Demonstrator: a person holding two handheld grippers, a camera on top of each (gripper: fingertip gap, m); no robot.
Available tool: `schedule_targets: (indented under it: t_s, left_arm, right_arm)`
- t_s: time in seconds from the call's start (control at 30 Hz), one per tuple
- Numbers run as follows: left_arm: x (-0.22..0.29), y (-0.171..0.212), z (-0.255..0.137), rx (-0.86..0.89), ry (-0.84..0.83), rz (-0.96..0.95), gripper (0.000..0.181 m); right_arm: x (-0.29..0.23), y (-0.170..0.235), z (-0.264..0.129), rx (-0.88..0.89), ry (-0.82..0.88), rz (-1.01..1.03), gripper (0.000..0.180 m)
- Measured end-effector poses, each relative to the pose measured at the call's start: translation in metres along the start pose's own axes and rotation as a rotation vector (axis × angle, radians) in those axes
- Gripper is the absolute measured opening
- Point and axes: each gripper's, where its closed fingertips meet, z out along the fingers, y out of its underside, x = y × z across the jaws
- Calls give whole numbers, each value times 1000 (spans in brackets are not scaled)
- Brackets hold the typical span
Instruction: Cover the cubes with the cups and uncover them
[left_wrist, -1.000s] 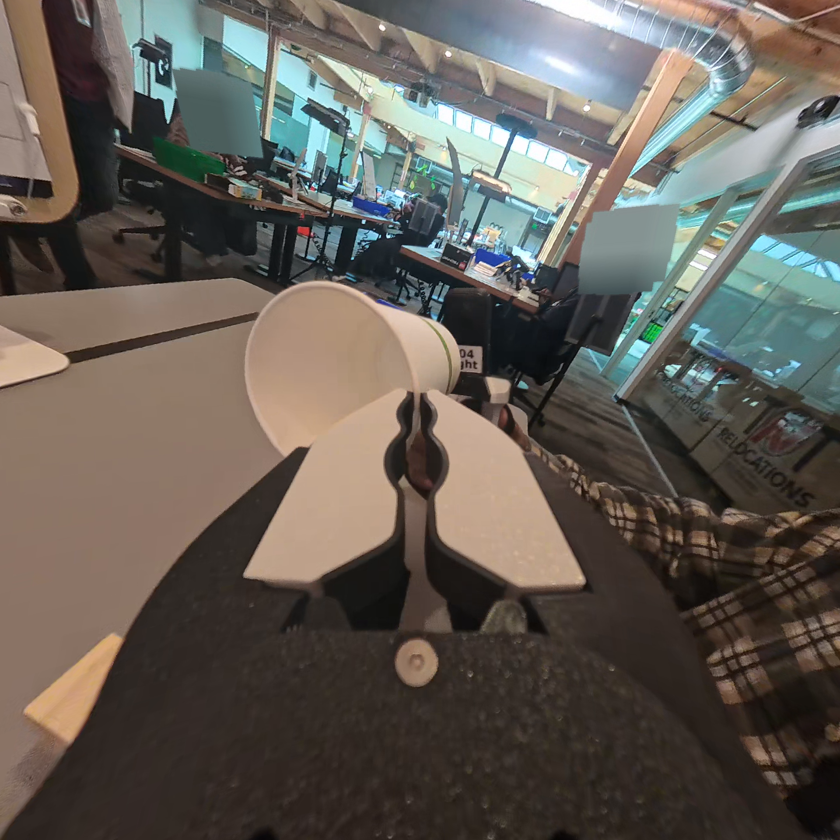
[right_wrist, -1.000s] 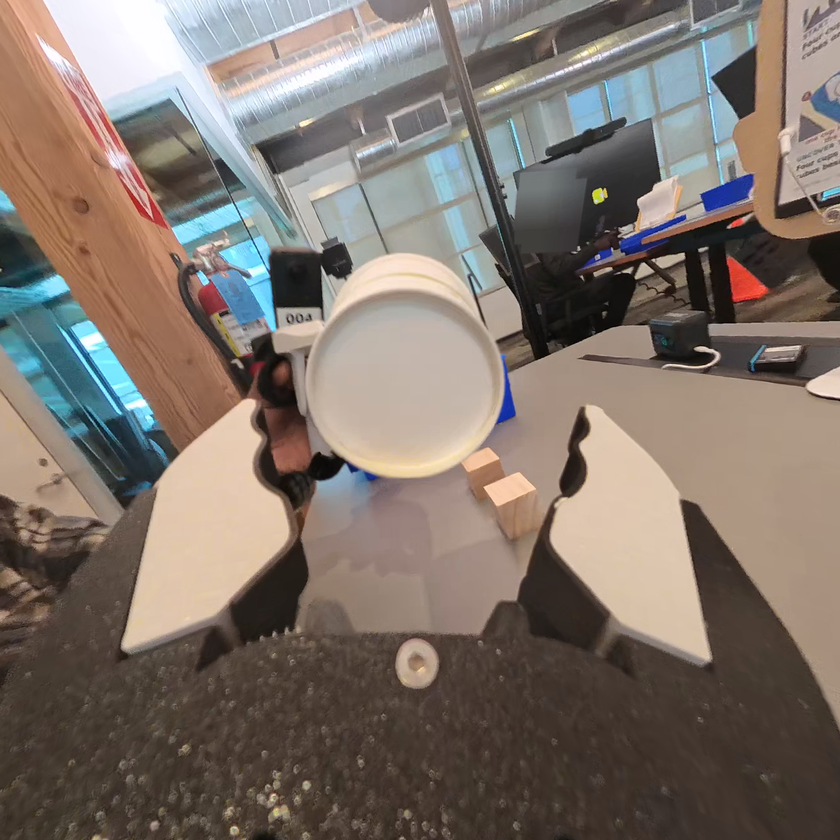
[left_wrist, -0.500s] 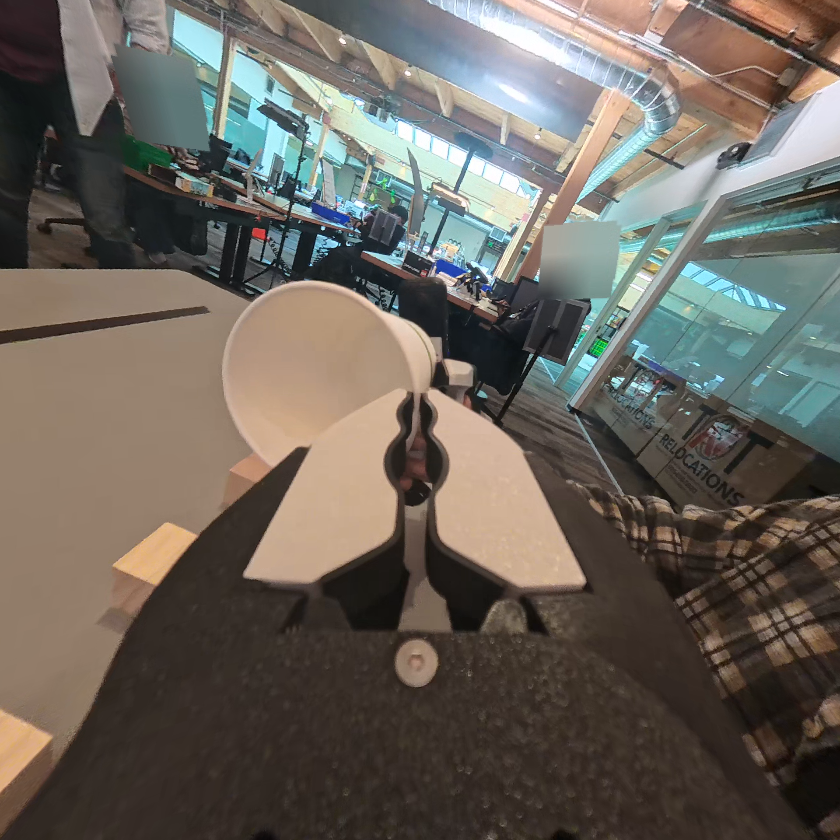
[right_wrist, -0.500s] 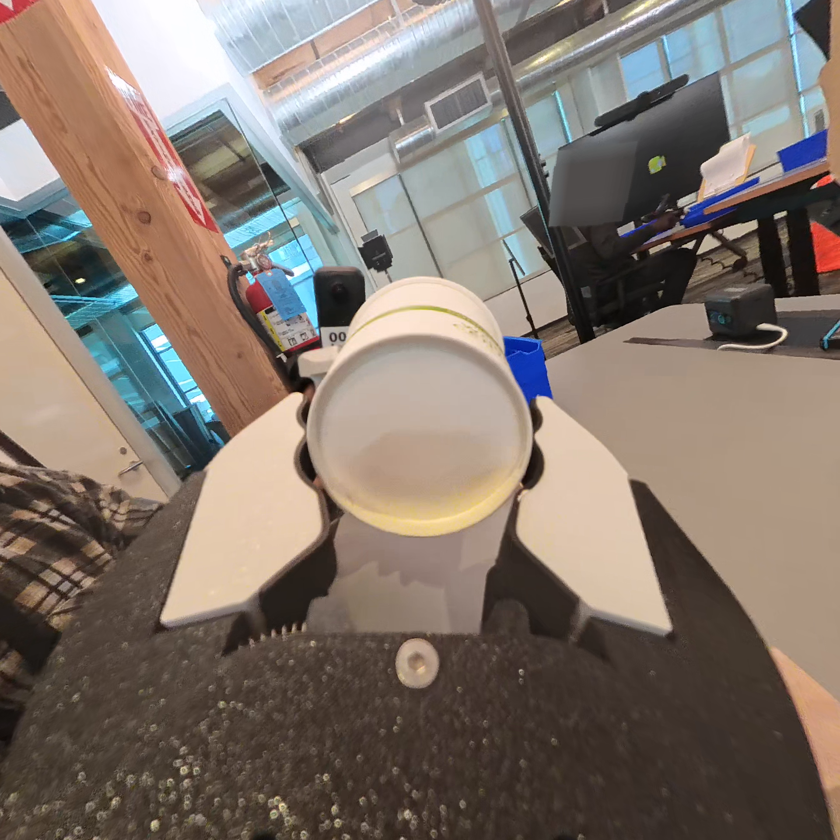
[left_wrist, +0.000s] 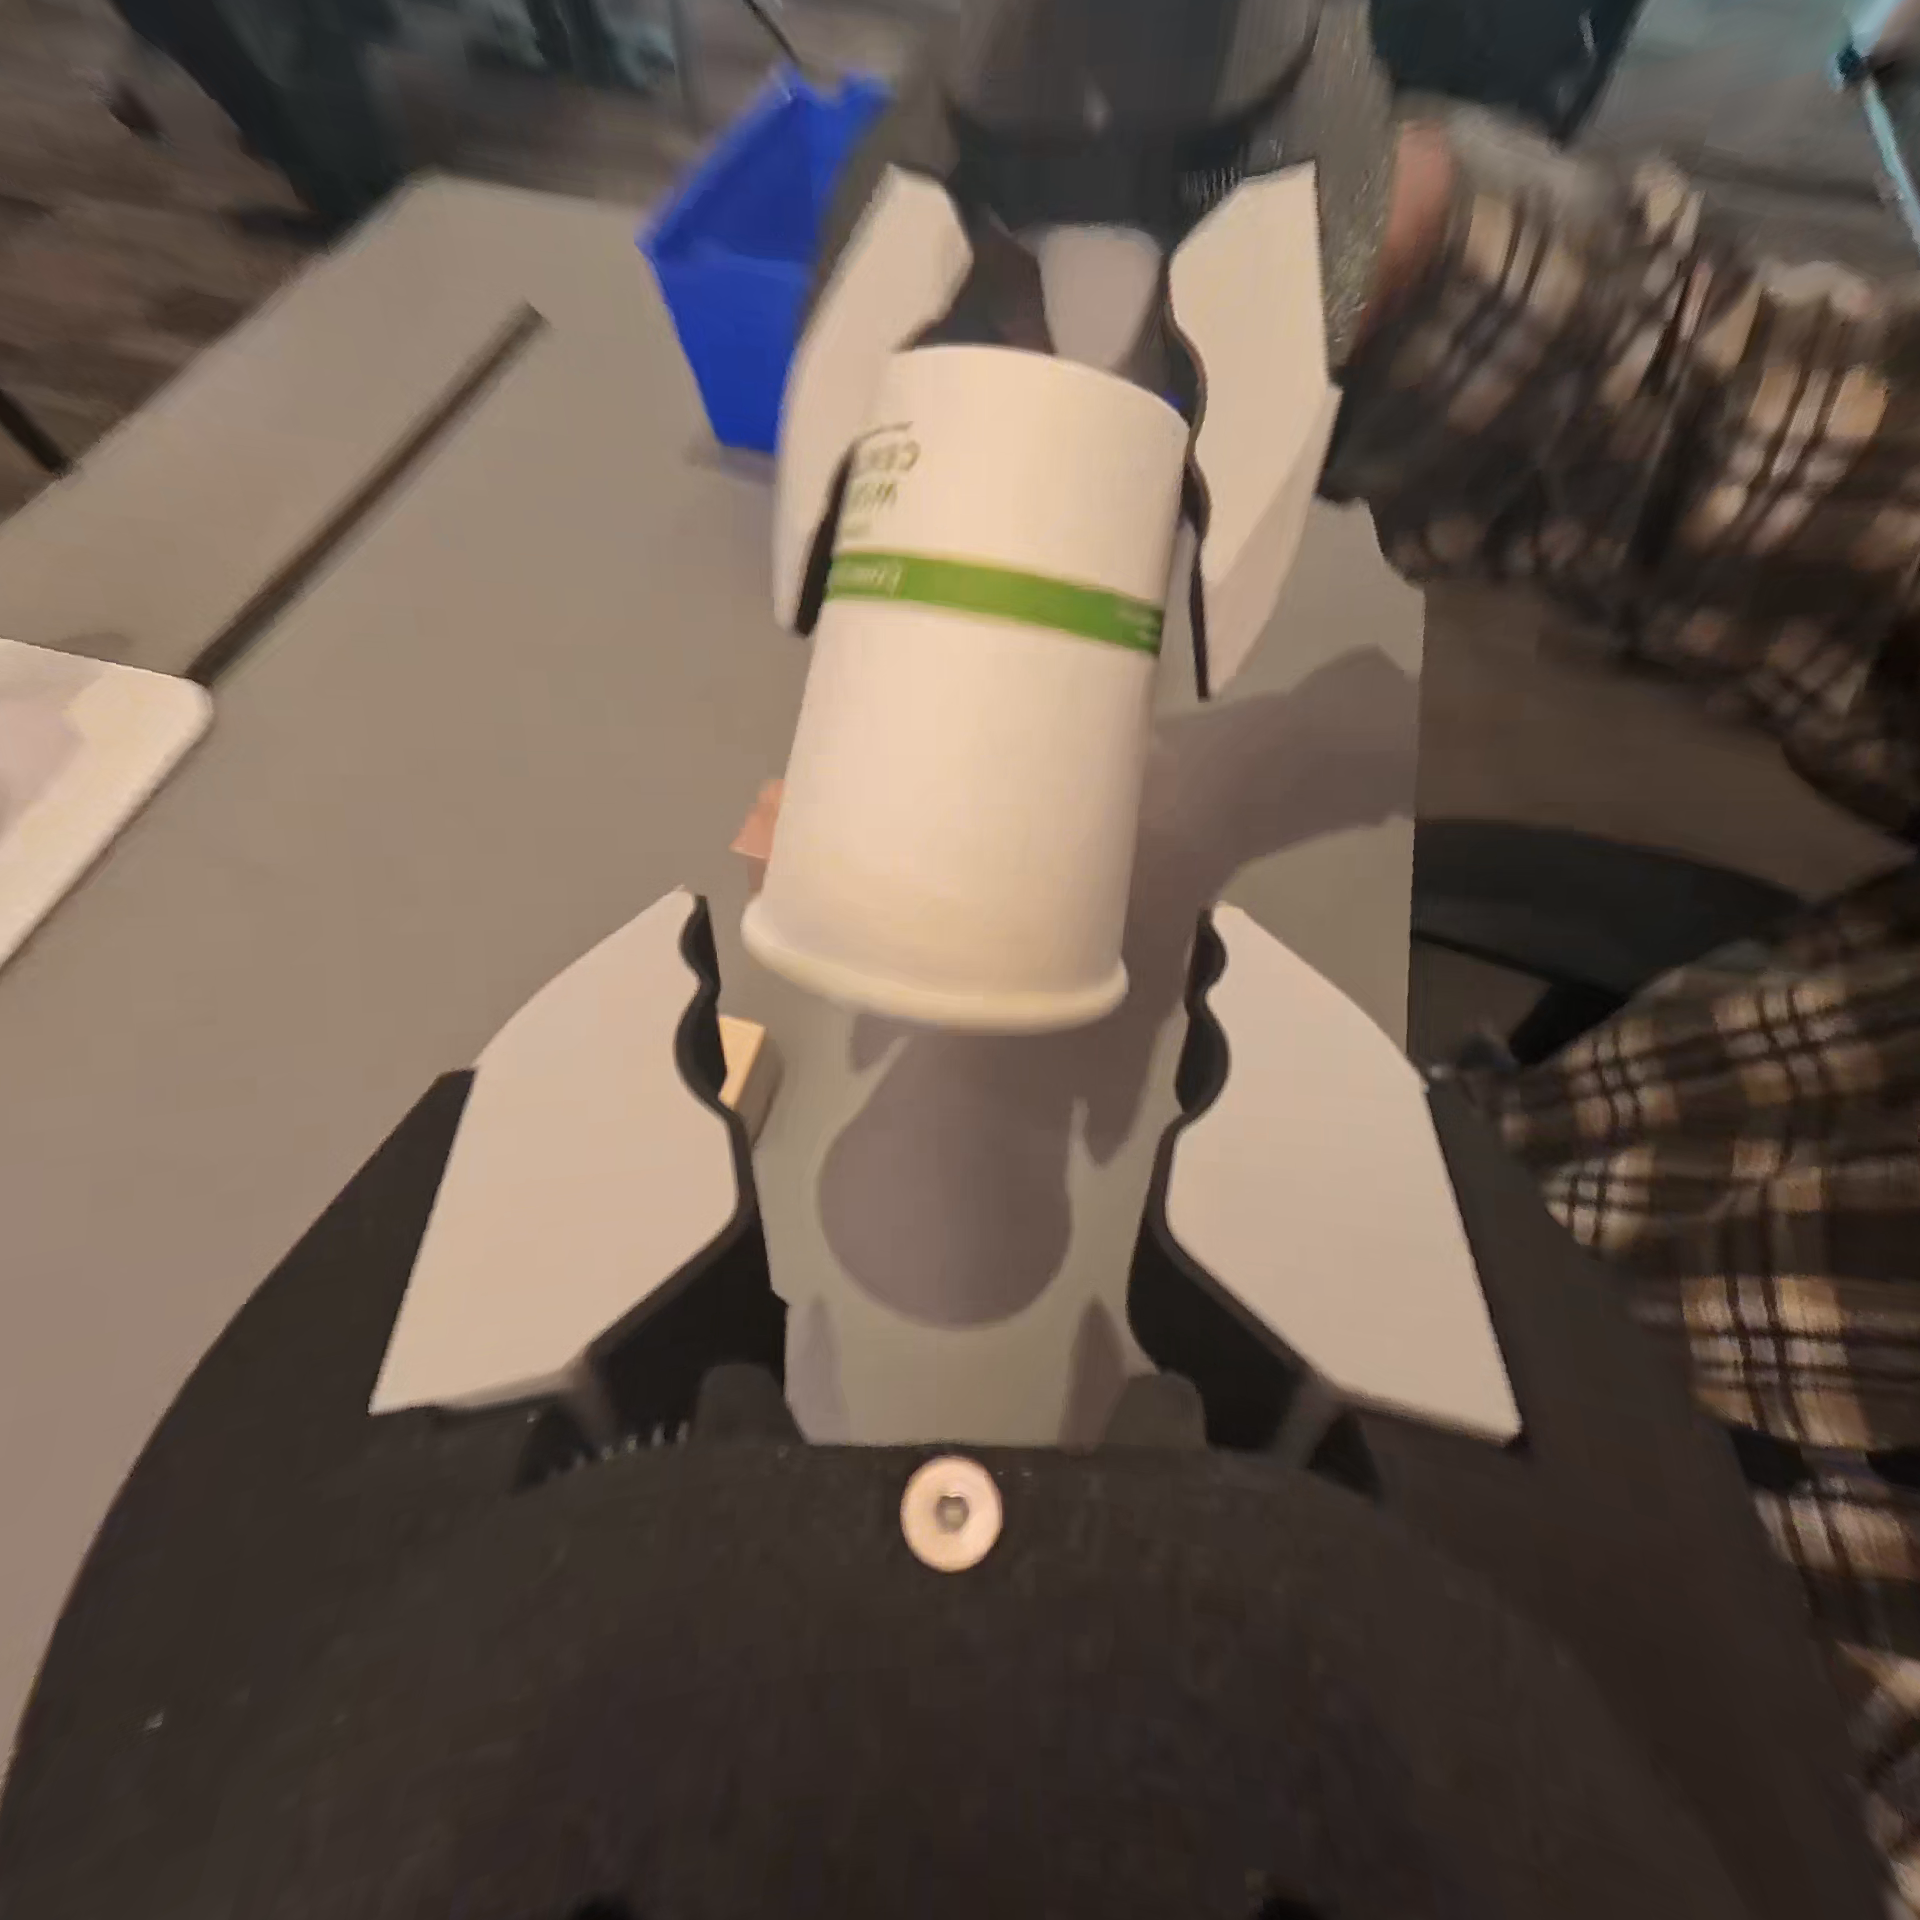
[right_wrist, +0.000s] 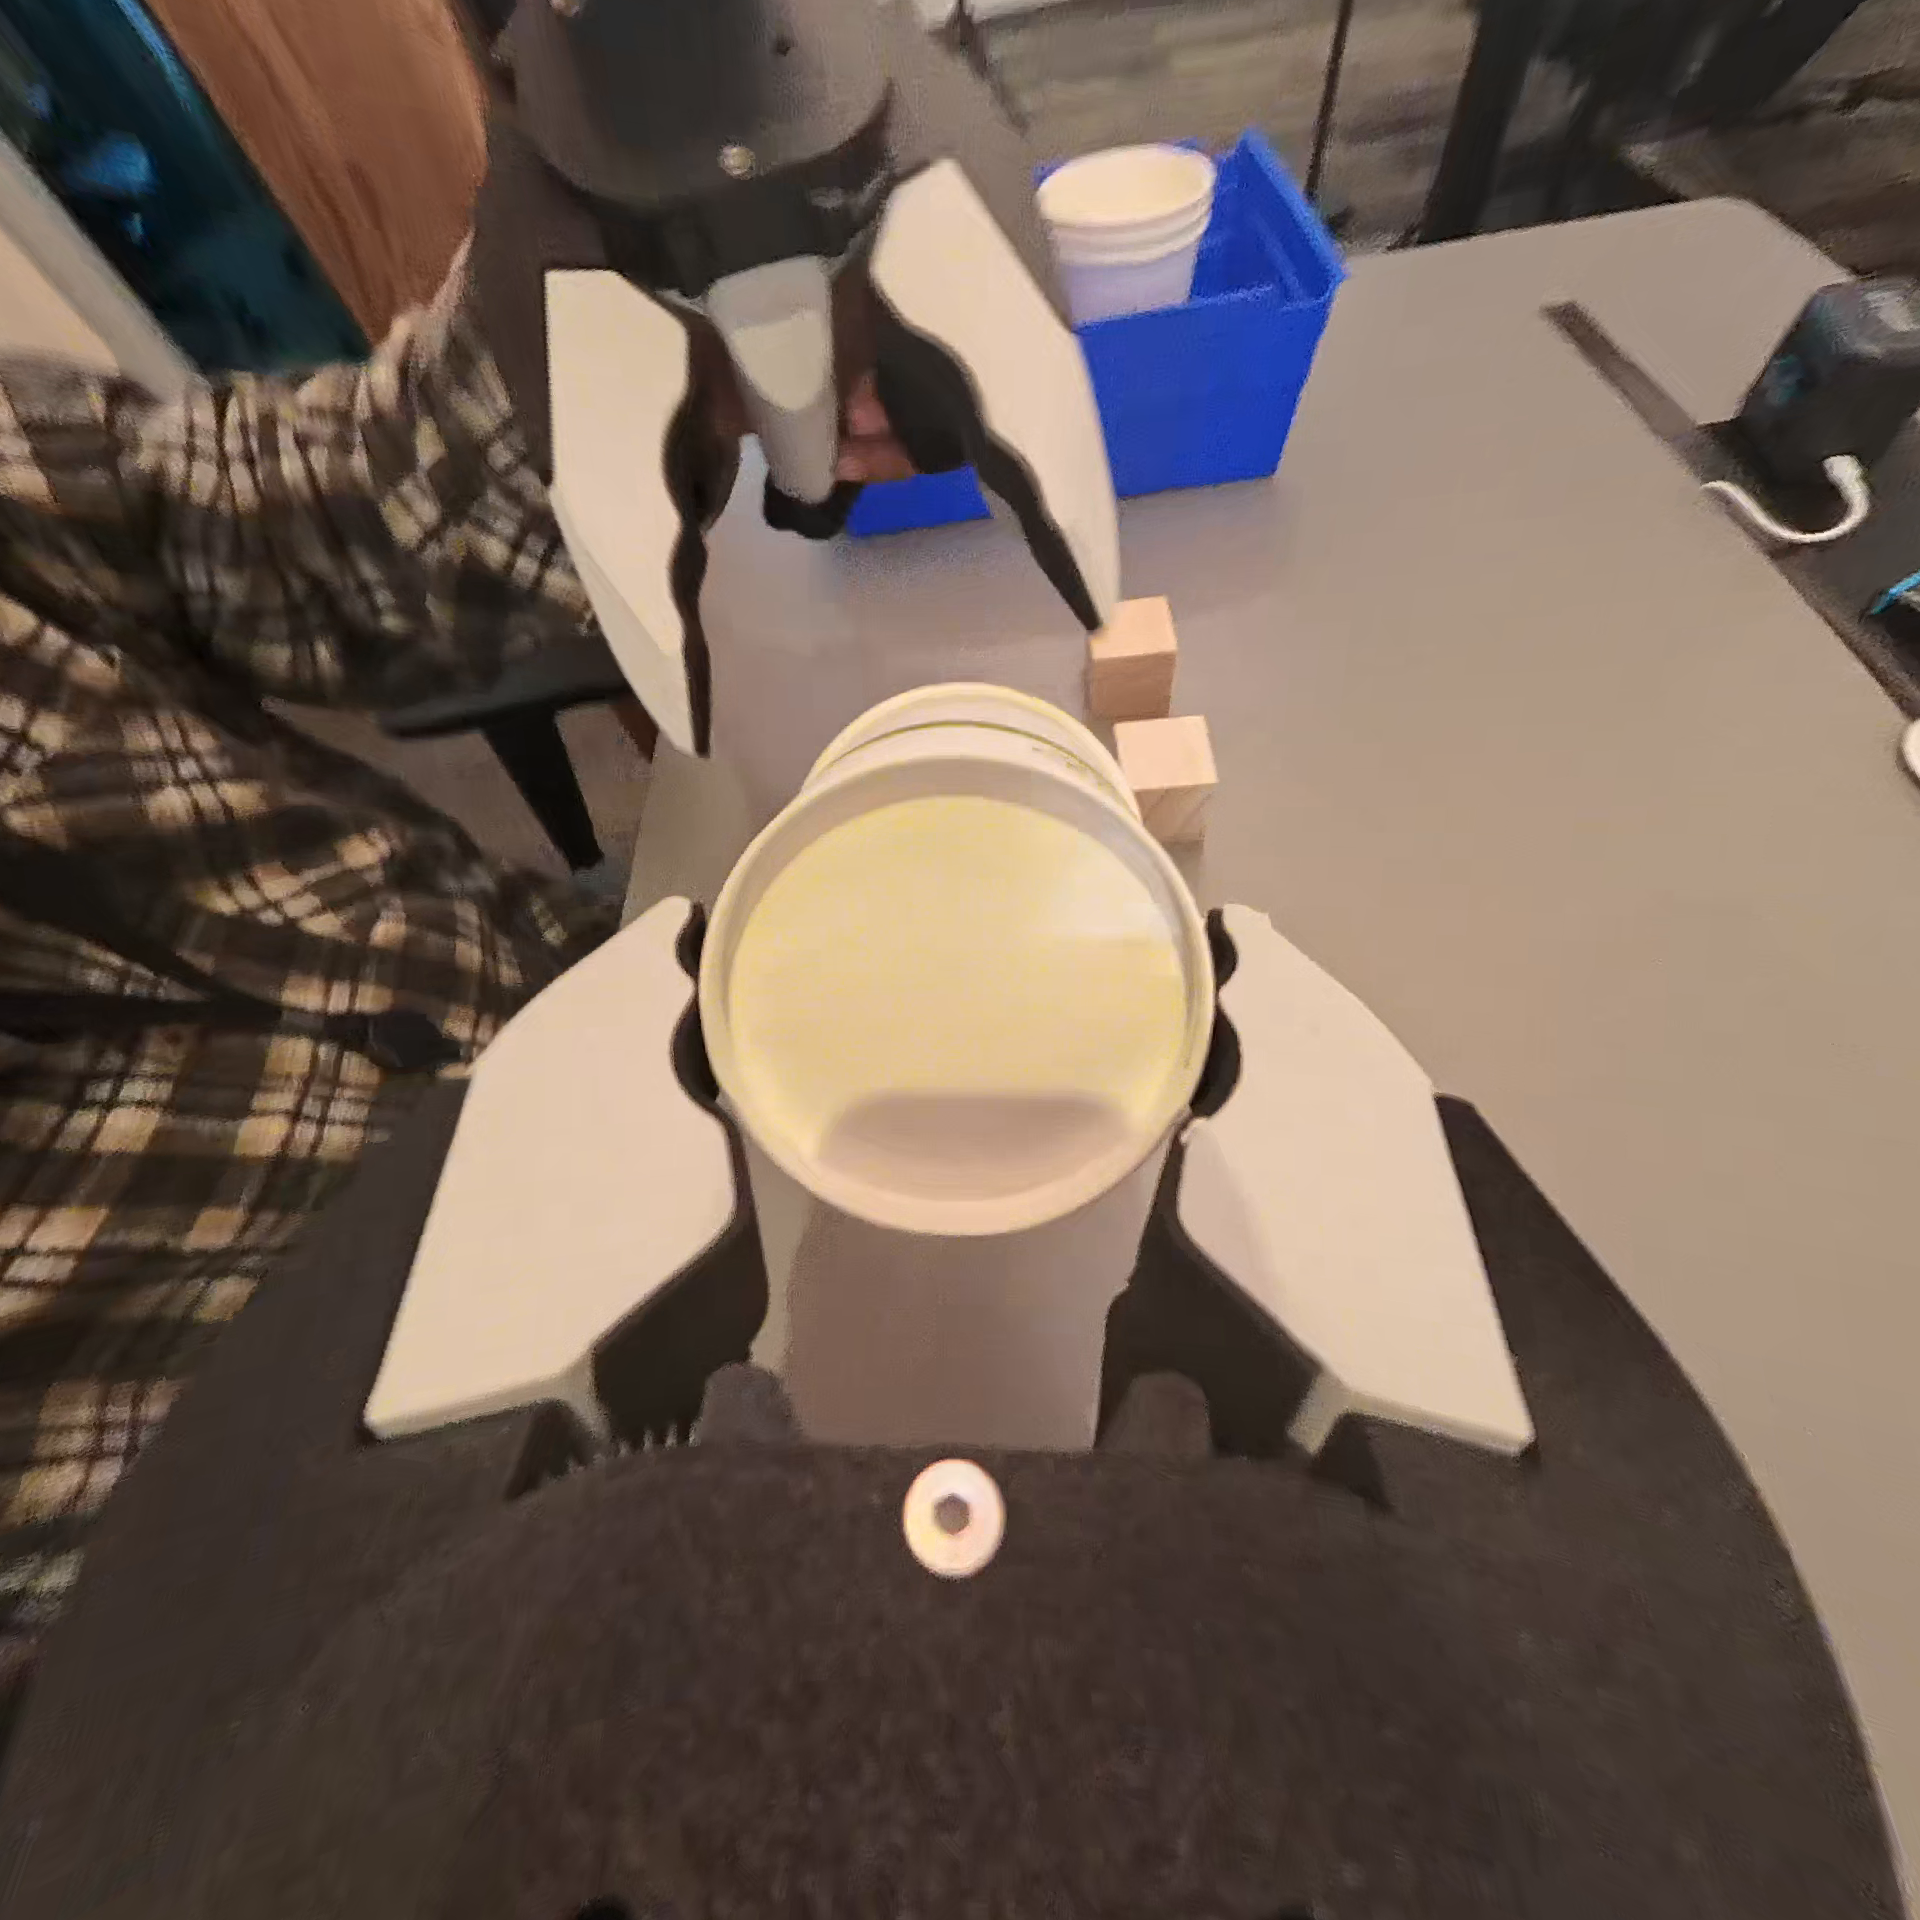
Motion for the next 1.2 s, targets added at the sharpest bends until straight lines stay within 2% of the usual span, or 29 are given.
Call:
schedule_targets:
  t_s: [0.2,0.43,0.63,0.67,0.77,0.83,0.93,1.03,1.1,1.2]
  left_arm:
    - [16,13,34,-100,110,13,87]
    - [26,26,48,-146,161,15,84]
    - [21,26,46,-107,126,22,82]
    - [19,26,43,-94,107,19,81]
    - [1,28,26,-39,-4,-2,80]
    - [-22,27,-2,51,-136,-52,80]
    - [-68,36,-59,214,-383,-194,80]
    - [-103,64,-107,326,-597,-315,80]
    - [-115,85,-120,351,-680,-375,81]
    - [-129,116,-118,293,-775,-416,80]
  right_arm:
    - [-17,4,19,-165,-69,-79,88]
    - [-24,12,31,-262,-113,-91,88]
    - [-20,-2,38,-228,-87,-124,90]
    - [-15,-8,37,-196,-51,-124,98]
    - [2,-28,24,-35,73,-112,127]
    - [12,-38,6,112,162,-70,135]
    - [22,-39,-29,343,286,-21,133]
    - [31,-22,-56,489,361,31,127]
    - [35,-9,-62,546,366,66,122]
    - [40,9,-62,585,338,120,118]
